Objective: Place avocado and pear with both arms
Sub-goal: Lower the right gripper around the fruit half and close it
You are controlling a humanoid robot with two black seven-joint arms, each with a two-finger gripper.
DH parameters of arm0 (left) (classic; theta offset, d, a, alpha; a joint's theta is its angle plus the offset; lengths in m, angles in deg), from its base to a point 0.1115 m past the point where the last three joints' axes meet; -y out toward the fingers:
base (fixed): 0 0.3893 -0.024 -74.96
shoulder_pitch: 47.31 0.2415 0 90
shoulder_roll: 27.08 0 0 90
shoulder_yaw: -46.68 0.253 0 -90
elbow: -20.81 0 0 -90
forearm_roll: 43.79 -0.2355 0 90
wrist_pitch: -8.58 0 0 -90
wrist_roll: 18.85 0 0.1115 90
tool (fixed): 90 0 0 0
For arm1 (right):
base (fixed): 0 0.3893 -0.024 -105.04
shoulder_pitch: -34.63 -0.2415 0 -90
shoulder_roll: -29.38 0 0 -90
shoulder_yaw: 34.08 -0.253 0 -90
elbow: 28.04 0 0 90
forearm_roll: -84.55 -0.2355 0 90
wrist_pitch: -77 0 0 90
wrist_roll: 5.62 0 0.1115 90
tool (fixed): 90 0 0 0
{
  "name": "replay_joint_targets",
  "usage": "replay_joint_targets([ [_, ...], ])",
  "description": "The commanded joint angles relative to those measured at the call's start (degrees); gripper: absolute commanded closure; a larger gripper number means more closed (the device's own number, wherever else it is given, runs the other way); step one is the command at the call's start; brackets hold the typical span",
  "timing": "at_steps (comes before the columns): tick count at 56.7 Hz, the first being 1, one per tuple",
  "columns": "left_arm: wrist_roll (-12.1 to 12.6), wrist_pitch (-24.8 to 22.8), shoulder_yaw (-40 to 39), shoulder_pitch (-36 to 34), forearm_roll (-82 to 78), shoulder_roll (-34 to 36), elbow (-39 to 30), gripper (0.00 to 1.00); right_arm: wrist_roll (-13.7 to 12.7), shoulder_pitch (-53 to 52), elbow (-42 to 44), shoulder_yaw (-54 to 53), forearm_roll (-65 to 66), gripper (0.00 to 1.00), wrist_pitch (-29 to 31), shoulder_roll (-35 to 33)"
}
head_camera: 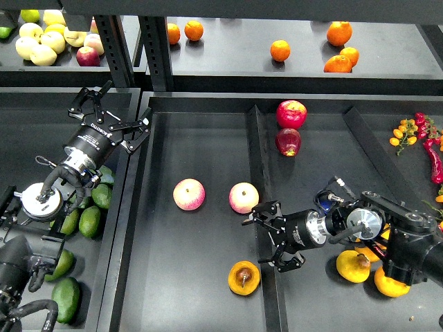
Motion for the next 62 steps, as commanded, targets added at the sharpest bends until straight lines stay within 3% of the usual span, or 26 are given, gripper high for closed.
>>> replay_joint_targets([
  [1, 0.0, 0.0, 0.1, 0.0, -0.2, 0.0, 0.0, 0.02, 0.0, 0.0, 0.1, 2.6, -0.3, 0.01, 0.0, -0.2],
  [22, 0.0, 0.0, 0.4, 0.0, -0.2, 0.0, 0.0, 0.02, 0.0, 0.9, 0.2, 5.0, -0.4, 0.02, 0.0, 0.7],
  [34, 0.0, 0.0, 0.5, 0.1, -0.2, 0.0, 0.0, 0.02, 0.0, 0.9, 1.0, 5.0, -0.5, 0.13, 0.0, 2.7],
  [48, 0.0, 0.0, 0.8, 0.2, -0.3, 0.0, -0.1, 0.02, 0.0, 1.9, 3.4, 5.0, -0.2, 0.14, 0.0, 3.9],
  [62, 0.0, 0.0, 0.8, 0.2, -0.3, 0.0, -0.1, 0.02, 0.0, 1.9, 6.4, 5.0, -0.4, 0.22, 0.0, 5.9],
])
